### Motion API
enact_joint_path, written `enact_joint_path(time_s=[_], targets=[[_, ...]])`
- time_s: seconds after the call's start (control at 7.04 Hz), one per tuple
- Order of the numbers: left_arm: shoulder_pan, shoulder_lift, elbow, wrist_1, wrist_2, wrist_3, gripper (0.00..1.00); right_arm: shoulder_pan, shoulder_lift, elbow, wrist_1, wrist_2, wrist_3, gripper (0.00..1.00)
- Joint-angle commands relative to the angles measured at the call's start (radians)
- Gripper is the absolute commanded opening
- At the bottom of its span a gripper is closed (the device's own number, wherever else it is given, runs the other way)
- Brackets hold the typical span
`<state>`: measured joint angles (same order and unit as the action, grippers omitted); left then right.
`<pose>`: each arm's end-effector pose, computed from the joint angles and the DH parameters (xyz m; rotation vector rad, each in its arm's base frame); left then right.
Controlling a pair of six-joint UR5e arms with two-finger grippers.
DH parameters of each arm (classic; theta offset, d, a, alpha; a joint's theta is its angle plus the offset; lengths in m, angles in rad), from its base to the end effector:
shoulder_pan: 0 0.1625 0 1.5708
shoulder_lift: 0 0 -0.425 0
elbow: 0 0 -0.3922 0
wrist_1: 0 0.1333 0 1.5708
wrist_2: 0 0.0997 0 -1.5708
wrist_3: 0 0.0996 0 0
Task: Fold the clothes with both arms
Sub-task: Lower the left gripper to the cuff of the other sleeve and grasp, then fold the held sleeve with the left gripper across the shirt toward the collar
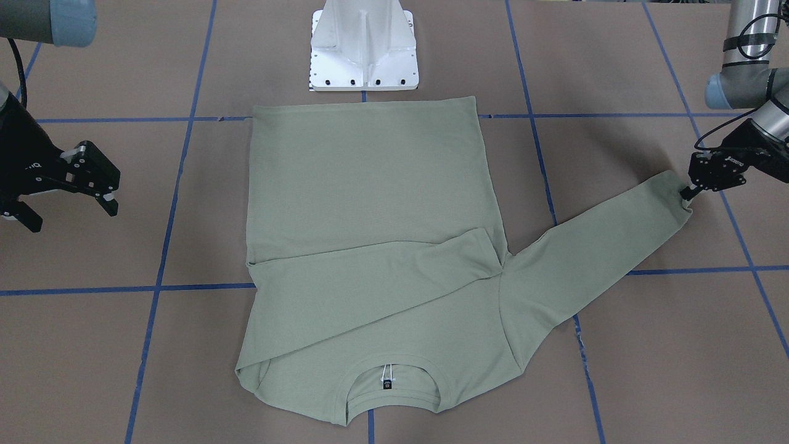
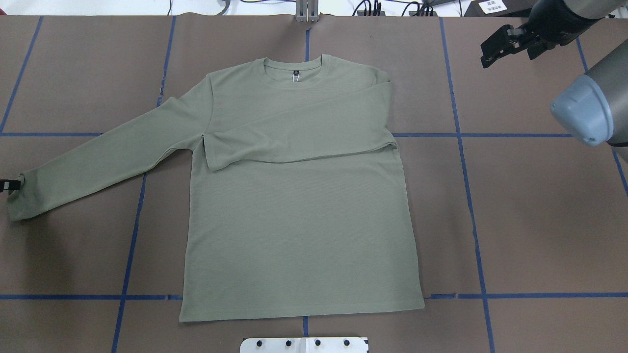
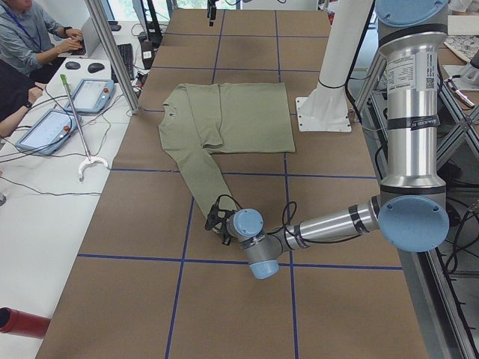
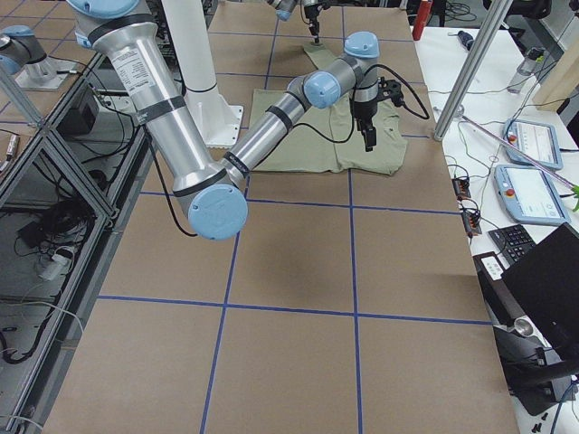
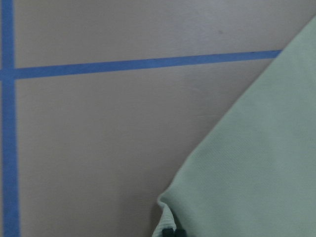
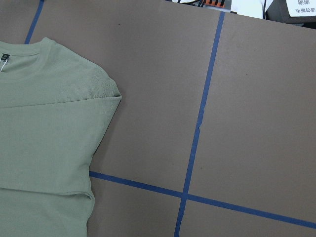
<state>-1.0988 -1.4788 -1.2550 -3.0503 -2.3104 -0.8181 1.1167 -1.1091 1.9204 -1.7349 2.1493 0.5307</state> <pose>0.1381 -0.4160 0.6889 0.4119 1.1376 0.0931 -0.1876 -0.5641 0.2650 0.2900 -0.7881 -0.1151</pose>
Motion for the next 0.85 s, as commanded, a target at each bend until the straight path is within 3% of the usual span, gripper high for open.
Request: enact_joint_path(time_s=[0.0, 0.28, 0.43, 0.71], targets=[[-0.027, -0.014, -0.151, 0.171, -0.032, -0.006, 0.00, 0.000, -0.005, 0.005, -0.002, 0.003, 0.000, 1.00], [-0.027, -0.050, -0.428, 0.533, -0.021, -0.013, 0.00, 0.000, -0.017, 0.015, -0.002, 0.003, 0.003, 1.00], [-0.021, -0.120, -0.508, 0.674, 0.006, -0.082, 0.00, 0.000, -0.018, 0.019, -0.002, 0.004, 0.008, 1.00], [0.069, -0.387, -0.540, 0.961, 0.084, -0.255, 0.00, 0.000, -0.024, 0.019, -0.002, 0.004, 0.011, 1.00]])
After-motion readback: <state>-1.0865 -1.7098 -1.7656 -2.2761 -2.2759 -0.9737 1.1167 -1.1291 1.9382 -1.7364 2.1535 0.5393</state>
